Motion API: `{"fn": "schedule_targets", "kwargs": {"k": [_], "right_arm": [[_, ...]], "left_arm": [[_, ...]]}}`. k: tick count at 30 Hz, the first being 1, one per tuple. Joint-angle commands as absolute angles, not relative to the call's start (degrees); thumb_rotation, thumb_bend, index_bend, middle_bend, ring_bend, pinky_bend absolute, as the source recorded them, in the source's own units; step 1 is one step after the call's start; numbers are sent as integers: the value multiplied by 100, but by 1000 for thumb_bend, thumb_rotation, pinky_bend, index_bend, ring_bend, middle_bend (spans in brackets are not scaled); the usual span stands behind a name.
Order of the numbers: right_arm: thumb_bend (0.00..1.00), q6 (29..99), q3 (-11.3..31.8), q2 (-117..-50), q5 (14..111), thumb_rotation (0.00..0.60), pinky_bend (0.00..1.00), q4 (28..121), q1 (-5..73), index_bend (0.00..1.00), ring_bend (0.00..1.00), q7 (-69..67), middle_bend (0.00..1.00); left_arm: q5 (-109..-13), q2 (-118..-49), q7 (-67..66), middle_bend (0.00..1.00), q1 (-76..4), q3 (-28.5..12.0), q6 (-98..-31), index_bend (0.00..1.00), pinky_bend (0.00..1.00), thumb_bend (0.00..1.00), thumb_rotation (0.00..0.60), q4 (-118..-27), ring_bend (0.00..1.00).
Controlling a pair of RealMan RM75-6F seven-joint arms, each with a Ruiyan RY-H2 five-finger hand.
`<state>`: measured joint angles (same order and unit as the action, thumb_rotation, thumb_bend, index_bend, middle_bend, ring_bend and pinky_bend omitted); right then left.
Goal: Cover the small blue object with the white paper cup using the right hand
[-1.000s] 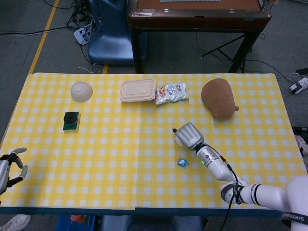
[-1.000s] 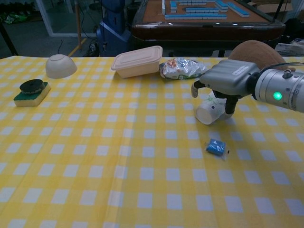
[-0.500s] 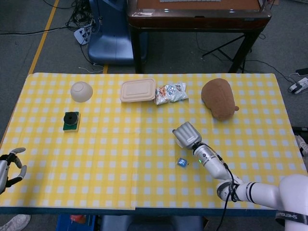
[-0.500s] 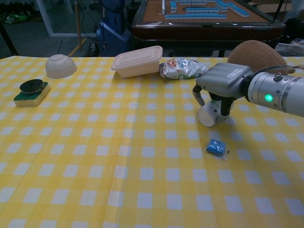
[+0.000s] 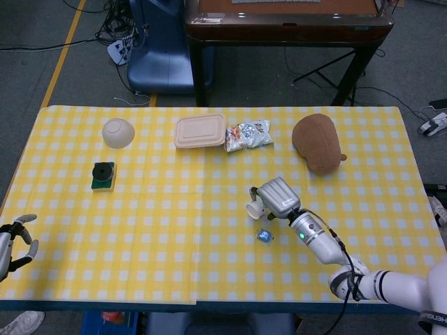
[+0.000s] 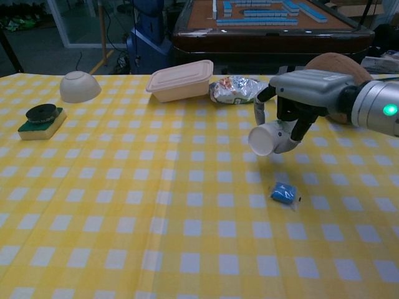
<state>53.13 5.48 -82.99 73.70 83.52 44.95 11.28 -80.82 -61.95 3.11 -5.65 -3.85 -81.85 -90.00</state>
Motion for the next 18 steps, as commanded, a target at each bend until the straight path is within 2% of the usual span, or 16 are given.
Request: {"fn": "schedule_targets", "kwargs": {"k": [1,10,18], "right_arm": [[52,5692,420,-7883,8183,600,1000,8642,4089,512,1000,-719,1000],[50,6317,-100,-7734,9399,600,1000,8109,3790,512,1000,-4157,1000],[47,6546,-544,-8001,9976,600,1000,7307,3827,512,1000,-6001,1000]], "left_arm": [[-8078,-6204,290,573,-568,-385,-8180,317,498,422,600,-9001,415],[-8086,-6232,203,573,-579,-368,-8158,317,498,422,600,-9009,415],[-8078,-6235,182,573,-583,-368,-8148,317,498,422,600,-9015,415]]}}
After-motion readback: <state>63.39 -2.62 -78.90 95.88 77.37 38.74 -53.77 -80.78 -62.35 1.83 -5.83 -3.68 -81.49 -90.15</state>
